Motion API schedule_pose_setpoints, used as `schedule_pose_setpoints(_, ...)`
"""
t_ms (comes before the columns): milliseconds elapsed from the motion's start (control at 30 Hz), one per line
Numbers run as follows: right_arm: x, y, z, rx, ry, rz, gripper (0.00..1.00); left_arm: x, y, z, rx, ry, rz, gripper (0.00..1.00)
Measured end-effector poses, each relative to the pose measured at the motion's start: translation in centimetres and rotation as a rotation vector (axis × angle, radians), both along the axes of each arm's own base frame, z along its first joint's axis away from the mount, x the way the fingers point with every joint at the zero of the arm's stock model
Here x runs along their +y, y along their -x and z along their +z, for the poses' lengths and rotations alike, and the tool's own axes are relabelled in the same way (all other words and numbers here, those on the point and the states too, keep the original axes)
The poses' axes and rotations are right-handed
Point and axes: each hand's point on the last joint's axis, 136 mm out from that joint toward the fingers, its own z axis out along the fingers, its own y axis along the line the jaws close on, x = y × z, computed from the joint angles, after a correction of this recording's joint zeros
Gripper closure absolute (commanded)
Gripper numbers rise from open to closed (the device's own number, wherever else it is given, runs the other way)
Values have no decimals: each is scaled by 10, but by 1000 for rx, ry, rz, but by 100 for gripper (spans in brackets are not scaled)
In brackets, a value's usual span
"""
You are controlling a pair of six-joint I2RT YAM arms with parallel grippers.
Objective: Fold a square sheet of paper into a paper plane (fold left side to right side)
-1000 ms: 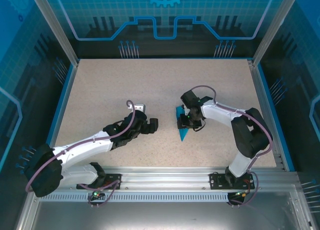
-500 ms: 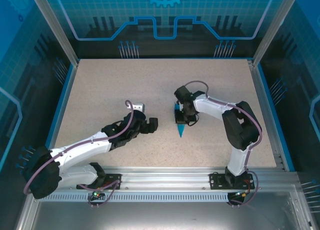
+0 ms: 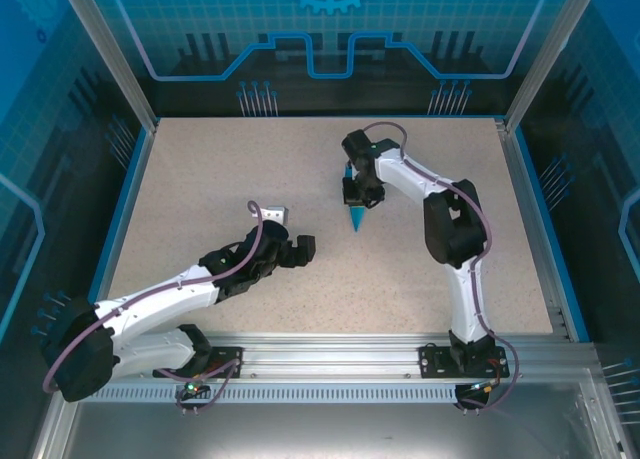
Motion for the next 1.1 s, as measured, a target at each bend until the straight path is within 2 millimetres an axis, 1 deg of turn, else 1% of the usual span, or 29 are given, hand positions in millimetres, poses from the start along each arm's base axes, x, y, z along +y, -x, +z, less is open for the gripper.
schedule_pose_setpoints(133,0,-2,-10,34,24,11,96,-2,1,-1,7,6,-11,2)
schedule_pose_setpoints(267,-3,-1,-17,57,49,15,94,-3,2,-2,11,8,-15,2)
schedule_pose_setpoints(467,-6,3,-18,73,61,18,90,-4,2,-7,25,-1,-21,1)
schedule_pose_setpoints(600,-6,4,-17,75,64,27,77,-5,3,-7,28,3,-28,1)
schedule_pose_setpoints(667,-7,5,-17,77,70,34,72,-5,4,-6,29,7,-31,2)
schedule_pose_setpoints(767,-9,7,-14,78,81,41,69,-4,6,-2,24,13,-32,2)
schedule_pose_setpoints(833,-11,7,-6,64,86,45,65,-2,7,2,19,17,-31,1)
schedule_pose_setpoints(900,-13,9,8,36,90,52,58,0,7,9,11,24,-27,1)
schedule_pose_setpoints(1000,-19,16,43,-33,85,59,45,9,4,21,-8,38,1,2)
schedule_pose_setpoints(1100,-30,31,88,-142,66,68,27,31,-4,32,-32,54,72,2)
